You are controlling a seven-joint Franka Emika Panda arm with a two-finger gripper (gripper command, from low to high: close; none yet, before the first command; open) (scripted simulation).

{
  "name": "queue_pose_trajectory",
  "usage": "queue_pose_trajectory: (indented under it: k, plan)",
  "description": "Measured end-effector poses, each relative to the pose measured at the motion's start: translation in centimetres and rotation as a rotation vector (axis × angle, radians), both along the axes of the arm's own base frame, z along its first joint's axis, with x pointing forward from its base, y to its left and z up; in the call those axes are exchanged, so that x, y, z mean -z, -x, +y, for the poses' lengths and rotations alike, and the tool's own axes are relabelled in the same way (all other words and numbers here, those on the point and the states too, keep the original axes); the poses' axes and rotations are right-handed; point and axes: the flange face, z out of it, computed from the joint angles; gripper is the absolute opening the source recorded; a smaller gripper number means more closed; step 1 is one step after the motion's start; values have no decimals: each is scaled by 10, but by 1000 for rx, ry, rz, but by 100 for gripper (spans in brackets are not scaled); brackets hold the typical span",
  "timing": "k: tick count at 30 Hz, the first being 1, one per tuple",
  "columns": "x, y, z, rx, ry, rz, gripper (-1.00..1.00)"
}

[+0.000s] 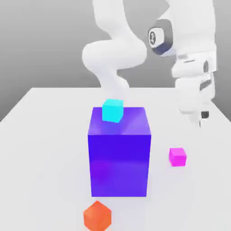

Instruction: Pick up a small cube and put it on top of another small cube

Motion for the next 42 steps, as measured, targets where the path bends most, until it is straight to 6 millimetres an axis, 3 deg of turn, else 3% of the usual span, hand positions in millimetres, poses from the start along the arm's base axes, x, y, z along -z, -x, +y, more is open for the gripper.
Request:
queue_pose_trajectory:
  k: [5, 6, 14, 15, 22, 31, 42]
  plan:
    - [90, 84, 8, -350, 125, 115, 0]
    - [101, 92, 8, -383, 136, 126, 0]
    - [163, 101, 7, -417, 144, 139, 0]
    - [169, 101, 6, -417, 146, 138, -100]
    - [169, 101, 6, -417, 147, 139, -100]
    - [109, 99, 7, -416, 148, 139, -100]
    - [86, -10, 66, -394, 152, 139, -100]
